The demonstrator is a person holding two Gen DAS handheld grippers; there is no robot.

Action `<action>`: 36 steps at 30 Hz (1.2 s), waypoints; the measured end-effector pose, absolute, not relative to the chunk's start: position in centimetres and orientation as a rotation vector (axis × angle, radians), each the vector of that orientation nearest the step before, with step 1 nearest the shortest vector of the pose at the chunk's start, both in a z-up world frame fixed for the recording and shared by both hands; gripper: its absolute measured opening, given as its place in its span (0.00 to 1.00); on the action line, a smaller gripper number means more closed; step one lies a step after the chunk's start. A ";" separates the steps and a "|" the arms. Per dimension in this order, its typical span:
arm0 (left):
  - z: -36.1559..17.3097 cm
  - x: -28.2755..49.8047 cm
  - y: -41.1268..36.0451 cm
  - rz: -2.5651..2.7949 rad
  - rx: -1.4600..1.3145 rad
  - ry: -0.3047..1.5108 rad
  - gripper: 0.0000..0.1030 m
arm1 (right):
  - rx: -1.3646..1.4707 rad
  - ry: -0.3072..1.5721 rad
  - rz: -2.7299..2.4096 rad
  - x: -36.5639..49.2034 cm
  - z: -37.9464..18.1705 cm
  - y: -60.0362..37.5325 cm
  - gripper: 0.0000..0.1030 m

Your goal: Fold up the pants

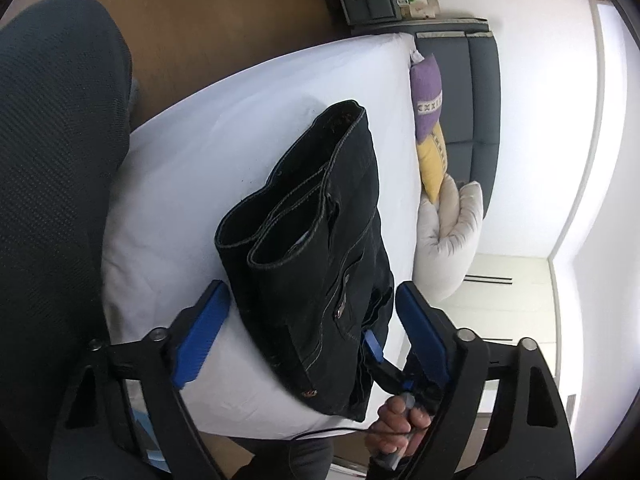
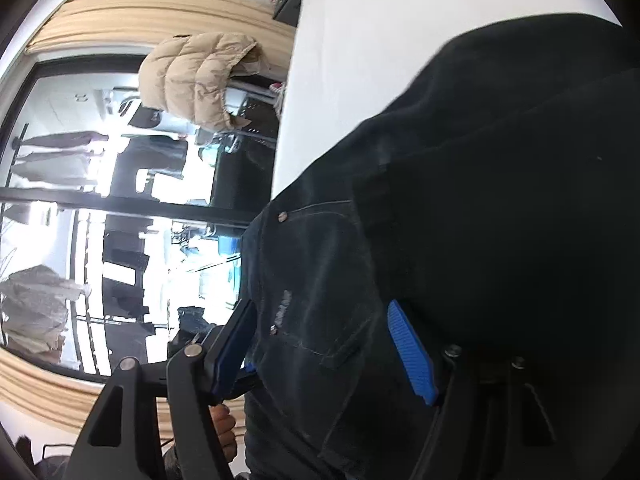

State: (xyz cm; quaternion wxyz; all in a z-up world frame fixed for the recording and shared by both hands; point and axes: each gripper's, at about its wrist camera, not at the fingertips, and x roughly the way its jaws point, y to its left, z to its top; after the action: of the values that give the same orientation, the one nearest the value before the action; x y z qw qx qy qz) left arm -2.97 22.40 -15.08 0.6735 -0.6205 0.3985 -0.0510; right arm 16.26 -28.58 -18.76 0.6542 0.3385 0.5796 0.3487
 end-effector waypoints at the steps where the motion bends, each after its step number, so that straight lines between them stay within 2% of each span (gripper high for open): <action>1: -15.1 -2.6 22.2 -0.109 -1.402 0.899 0.67 | 0.759 1.318 0.795 16.3 -18.6 -28.3 0.70; 3: -15.3 -2.4 22.3 -0.100 -1.419 0.902 0.56 | 0.748 1.329 0.798 16.6 -18.6 -27.9 0.70; 5: -15.8 -2.2 22.4 -0.096 -1.452 0.900 0.39 | 0.741 1.340 0.797 17.1 -18.6 -27.4 0.70; 7: -16.2 -2.3 22.6 -0.095 -1.471 0.904 0.29 | 0.706 1.371 0.769 17.4 -19.1 -27.1 0.68; 11: -15.2 -2.1 22.5 -0.105 -1.395 0.894 0.18 | 0.652 1.388 0.735 17.5 -19.6 -26.6 0.67; 12: -14.9 -2.0 22.4 -0.108 -1.377 0.890 0.17 | 0.641 1.383 0.729 17.5 -19.5 -26.6 0.64; 13: -14.4 -1.7 22.3 -0.113 -1.357 0.883 0.16 | 0.632 1.380 0.722 17.4 -19.5 -26.8 0.56; 14: -14.1 -1.5 22.2 -0.116 -1.345 0.879 0.16 | 0.633 1.379 0.706 17.4 -19.7 -27.1 0.40; 15: -13.7 -1.3 22.2 -0.119 -1.330 0.875 0.16 | 0.638 1.386 0.682 17.5 -20.1 -27.5 0.29; 16: -13.3 -1.0 22.1 -0.125 -1.315 0.870 0.16 | 0.636 1.399 0.649 17.5 -20.5 -27.9 0.00; 24: -8.0 0.8 19.5 -0.187 -1.101 0.839 0.15 | 0.664 1.403 0.630 17.2 -21.8 -29.1 0.00; 31: -1.5 4.2 12.6 -0.309 -0.788 0.817 0.15 | 0.682 1.362 0.662 17.0 -22.2 -30.0 0.00; 33: -0.5 5.0 10.1 -0.344 -0.704 0.819 0.15 | 0.706 1.342 0.688 16.7 -21.0 -30.6 0.21; 34: 0.2 5.5 8.0 -0.373 -0.631 0.822 0.15 | 0.725 1.316 0.702 16.6 -20.2 -31.4 0.54; 35: 0.5 5.8 6.6 -0.387 -0.581 0.825 0.15 | 0.752 1.273 0.710 16.4 -18.9 -32.3 0.76; 36: 0.8 6.1 4.6 -0.406 -0.509 0.827 0.15 | 0.781 1.222 0.725 16.3 -17.4 -33.5 0.80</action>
State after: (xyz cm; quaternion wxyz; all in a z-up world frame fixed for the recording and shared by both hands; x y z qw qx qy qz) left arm 6.09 4.63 0.79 0.8646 -0.2431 0.3948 -0.1938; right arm 16.31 -33.49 -17.44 0.6888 0.3493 0.5463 0.3242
